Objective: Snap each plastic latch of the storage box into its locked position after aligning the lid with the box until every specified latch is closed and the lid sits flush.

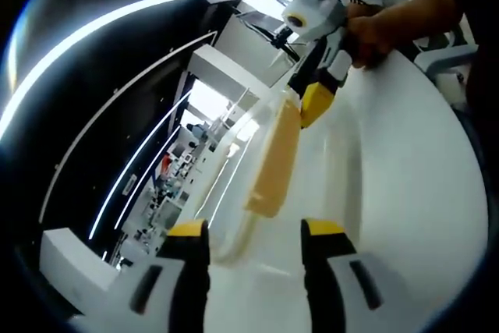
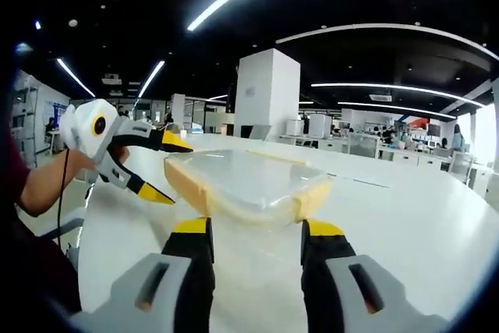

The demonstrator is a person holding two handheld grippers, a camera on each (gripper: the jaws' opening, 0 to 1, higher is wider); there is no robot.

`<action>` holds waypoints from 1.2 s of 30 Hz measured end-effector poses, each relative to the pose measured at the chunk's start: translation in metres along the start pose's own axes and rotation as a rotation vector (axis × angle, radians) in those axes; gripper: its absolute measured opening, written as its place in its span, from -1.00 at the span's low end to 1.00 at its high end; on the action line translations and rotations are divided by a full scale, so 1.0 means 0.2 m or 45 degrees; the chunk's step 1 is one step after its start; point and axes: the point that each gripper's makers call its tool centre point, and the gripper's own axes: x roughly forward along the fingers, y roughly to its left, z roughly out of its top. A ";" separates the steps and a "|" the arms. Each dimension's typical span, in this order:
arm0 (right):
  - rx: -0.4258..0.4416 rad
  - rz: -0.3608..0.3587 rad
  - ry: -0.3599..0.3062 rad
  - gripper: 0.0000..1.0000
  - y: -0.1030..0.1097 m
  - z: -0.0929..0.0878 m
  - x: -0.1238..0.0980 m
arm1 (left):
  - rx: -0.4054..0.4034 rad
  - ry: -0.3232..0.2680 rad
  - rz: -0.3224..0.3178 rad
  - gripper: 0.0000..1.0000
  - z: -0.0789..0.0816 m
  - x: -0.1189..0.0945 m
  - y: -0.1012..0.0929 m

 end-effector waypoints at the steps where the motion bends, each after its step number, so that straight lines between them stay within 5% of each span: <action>1: 0.000 0.004 0.018 -0.17 0.03 -0.01 -0.02 | 0.000 -0.003 0.002 -0.09 0.00 0.00 0.00; 2: 0.001 0.006 0.028 -0.17 0.08 -0.01 -0.04 | 0.000 -0.006 0.004 -0.09 0.00 0.00 0.00; 3: 0.159 0.022 0.118 -0.16 0.06 -0.09 -0.03 | 0.000 -0.008 0.005 -0.09 0.00 -0.01 0.00; 6: 0.161 0.025 0.123 -0.15 -0.02 -0.10 0.03 | -0.002 -0.006 0.002 -0.09 0.00 -0.01 0.00; 14: 0.116 0.026 0.099 -0.12 -0.01 -0.08 0.03 | -0.025 0.031 -0.020 -0.08 0.00 -0.02 0.01; 20: 0.104 0.029 0.091 -0.11 -0.01 -0.08 0.03 | -0.038 0.009 -0.073 0.11 -0.01 -0.03 -0.02; 27: 0.094 0.021 0.089 -0.10 0.01 -0.08 0.02 | -0.188 -0.044 -0.133 0.28 0.02 -0.03 -0.05; 33: 0.096 0.022 0.089 -0.09 -0.02 -0.08 0.03 | -0.258 -0.100 -0.108 0.28 0.04 -0.04 -0.04; 36: 0.092 0.020 0.088 -0.08 -0.04 -0.08 0.04 | -0.386 -0.140 -0.180 0.35 0.07 -0.06 -0.06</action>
